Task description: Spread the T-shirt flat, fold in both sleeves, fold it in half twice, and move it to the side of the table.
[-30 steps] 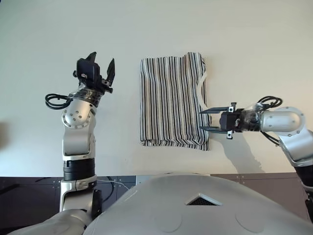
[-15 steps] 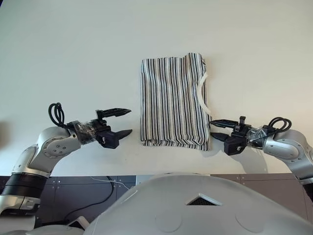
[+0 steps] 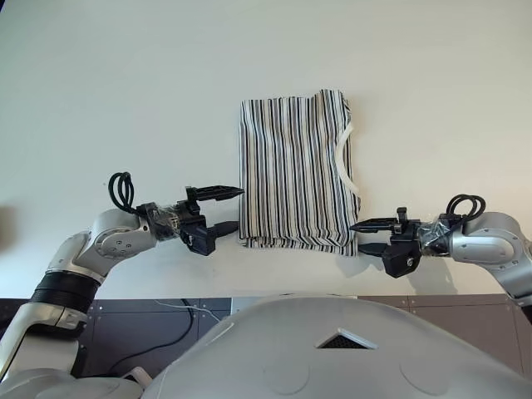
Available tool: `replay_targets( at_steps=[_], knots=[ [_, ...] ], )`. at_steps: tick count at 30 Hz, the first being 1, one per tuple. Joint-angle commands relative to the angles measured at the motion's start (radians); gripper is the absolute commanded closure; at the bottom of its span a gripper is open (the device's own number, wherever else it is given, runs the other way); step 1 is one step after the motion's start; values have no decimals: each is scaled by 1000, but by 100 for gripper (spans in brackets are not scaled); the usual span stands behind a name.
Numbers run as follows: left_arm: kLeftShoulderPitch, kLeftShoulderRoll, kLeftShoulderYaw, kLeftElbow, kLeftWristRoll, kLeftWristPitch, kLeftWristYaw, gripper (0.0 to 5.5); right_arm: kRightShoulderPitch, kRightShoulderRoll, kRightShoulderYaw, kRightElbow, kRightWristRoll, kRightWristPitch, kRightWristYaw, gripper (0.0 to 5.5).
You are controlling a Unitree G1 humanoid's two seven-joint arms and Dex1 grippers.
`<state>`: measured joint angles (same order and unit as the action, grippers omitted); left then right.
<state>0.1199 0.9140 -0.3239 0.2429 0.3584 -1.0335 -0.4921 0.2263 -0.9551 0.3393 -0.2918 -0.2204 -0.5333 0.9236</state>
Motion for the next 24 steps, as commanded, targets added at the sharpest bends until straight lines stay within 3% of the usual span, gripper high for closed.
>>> replay_targets(
  at_steps=[1, 11, 15, 24],
  knots=[
    [47, 6, -120, 99, 189, 40, -78, 213, -23, 25, -5, -60, 7, 67, -2, 328],
    [47, 24, -176, 107, 175, 2, -92, 381, -31, 67, 21, -57, -22, 93, -6, 328],
    [44, 25, -192, 111, 183, 1, -86, 446, -28, 62, 26, -15, -31, 55, -18, 407],
    [43, 36, -203, 106, 179, -6, -80, 518, -32, 75, 35, 102, -83, -11, -79, 540]
  ],
)
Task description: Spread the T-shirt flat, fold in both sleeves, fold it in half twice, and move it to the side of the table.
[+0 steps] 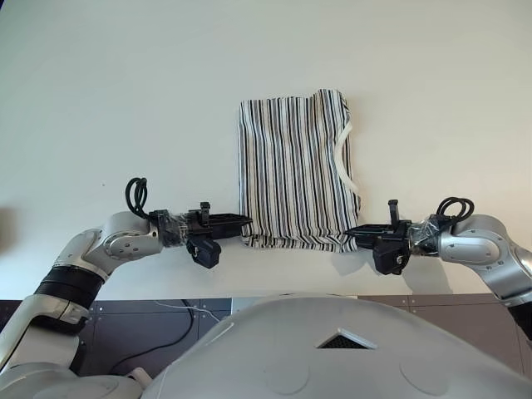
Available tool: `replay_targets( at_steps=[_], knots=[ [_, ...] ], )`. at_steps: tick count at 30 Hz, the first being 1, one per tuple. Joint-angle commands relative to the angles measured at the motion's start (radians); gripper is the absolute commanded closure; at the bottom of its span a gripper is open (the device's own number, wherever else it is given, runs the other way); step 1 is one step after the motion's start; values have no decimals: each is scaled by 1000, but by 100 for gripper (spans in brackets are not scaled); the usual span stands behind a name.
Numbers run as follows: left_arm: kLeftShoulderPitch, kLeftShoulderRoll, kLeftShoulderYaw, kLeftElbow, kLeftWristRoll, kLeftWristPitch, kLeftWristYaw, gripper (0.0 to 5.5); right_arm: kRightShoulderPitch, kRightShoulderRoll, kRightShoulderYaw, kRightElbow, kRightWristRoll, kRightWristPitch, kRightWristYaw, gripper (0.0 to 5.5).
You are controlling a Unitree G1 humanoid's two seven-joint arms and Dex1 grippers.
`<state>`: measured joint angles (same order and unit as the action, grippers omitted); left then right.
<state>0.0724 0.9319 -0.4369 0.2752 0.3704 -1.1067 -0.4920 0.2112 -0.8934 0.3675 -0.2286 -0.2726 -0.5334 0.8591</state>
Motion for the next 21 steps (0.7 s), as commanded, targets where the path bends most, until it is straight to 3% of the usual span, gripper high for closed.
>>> replay_targets(
  at_steps=[1, 6, 9, 13, 16, 18, 21],
  knots=[
    [93, 22, -88, 73, 164, 65, -78, 526, -14, 15, 9, 43, -29, -16, -17, 540],
    [100, 31, -77, 71, 138, 55, -66, 539, -2, 21, 13, 21, 16, -3, -9, 540],
    [120, 43, -74, 17, 6, 102, -103, 539, 34, -3, 8, -7, 104, 29, 27, 540],
    [252, 185, -64, -303, -439, 420, -247, 539, 145, -106, -69, -159, 366, 190, 116, 540],
    [322, 284, 5, -472, -738, 665, -330, 539, 191, -156, -171, -257, 646, 380, 149, 540],
    [277, 255, 66, -533, -935, 843, -349, 539, 117, -124, -218, -264, 808, 532, 126, 540],
    [85, 108, 157, -470, -1149, 1081, -316, 539, -156, 24, -228, -152, 952, 761, 18, 540]
  ],
)
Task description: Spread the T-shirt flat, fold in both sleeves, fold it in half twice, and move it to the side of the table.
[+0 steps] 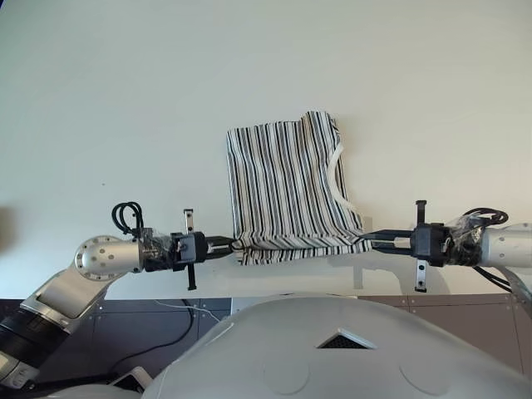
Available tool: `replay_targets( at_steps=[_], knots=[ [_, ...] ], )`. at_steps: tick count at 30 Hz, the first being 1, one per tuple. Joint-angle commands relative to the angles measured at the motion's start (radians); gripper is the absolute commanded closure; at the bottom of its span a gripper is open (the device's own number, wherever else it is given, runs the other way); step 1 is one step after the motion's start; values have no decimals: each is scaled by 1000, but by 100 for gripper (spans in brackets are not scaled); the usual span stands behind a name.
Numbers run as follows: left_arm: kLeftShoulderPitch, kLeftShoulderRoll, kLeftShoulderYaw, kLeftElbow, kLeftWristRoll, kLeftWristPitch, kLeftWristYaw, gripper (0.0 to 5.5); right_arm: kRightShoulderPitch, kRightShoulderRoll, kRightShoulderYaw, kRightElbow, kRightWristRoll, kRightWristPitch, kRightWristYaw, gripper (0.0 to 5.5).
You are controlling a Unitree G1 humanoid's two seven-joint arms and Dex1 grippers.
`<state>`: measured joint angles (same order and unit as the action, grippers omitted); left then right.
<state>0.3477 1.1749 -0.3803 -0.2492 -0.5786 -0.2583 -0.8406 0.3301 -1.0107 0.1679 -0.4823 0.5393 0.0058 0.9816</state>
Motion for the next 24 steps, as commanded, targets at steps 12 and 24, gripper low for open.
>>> replay_targets(
  at_steps=[12, 24],
  knots=[
    [-492, -458, 250, 374, -152, 557, 44, 539, -674, 518, 55, 607, -103, 295, -234, 540],
    [-382, -543, 430, 317, -146, 720, 138, 539, -738, 680, 53, 749, -200, 248, -217, 540]
  ],
)
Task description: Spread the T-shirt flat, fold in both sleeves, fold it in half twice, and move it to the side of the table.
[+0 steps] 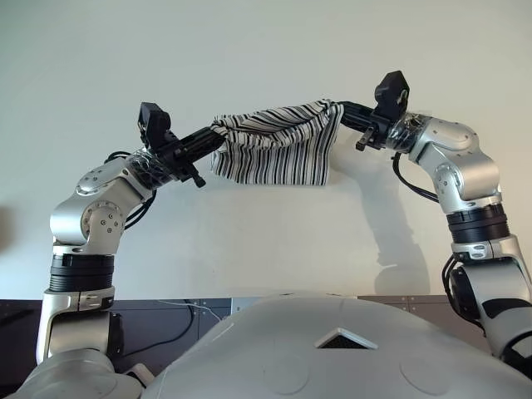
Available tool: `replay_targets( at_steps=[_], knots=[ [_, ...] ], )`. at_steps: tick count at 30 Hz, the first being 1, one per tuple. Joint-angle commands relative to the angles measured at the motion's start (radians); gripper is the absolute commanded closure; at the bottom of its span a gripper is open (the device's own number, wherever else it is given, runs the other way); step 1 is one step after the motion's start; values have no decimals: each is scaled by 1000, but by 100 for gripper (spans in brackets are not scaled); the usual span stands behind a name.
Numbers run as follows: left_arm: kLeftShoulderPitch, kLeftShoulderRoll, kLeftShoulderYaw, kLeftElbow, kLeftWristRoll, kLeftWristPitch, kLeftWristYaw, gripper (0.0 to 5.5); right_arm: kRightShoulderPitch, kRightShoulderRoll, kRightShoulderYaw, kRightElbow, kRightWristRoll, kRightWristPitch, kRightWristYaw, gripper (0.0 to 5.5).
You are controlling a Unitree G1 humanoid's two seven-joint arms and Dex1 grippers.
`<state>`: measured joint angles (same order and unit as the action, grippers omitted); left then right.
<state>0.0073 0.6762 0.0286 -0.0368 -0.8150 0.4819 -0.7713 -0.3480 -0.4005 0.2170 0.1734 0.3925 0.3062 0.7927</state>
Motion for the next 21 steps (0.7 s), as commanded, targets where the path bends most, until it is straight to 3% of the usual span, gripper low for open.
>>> replay_targets(
  at_steps=[1, 11, 15, 18, 21],
  knots=[
    [-62, -64, 25, 138, 117, -34, 92, 539, -75, 92, 8, 138, -82, -90, -44, 540],
    [-232, -209, 52, 373, 251, -125, 93, 404, -171, 225, -63, 412, -202, -226, -212, 396],
    [-269, -221, 88, 496, 338, -177, 191, 348, -242, 251, -177, 518, -223, -299, -437, 330],
    [-284, -237, 127, 584, 383, -206, 283, 299, -226, 267, -230, 447, -177, -297, -444, 274],
    [-242, -262, 120, 570, 415, -225, 299, 271, -140, 273, -190, 232, -136, -211, -368, 271]
  ],
)
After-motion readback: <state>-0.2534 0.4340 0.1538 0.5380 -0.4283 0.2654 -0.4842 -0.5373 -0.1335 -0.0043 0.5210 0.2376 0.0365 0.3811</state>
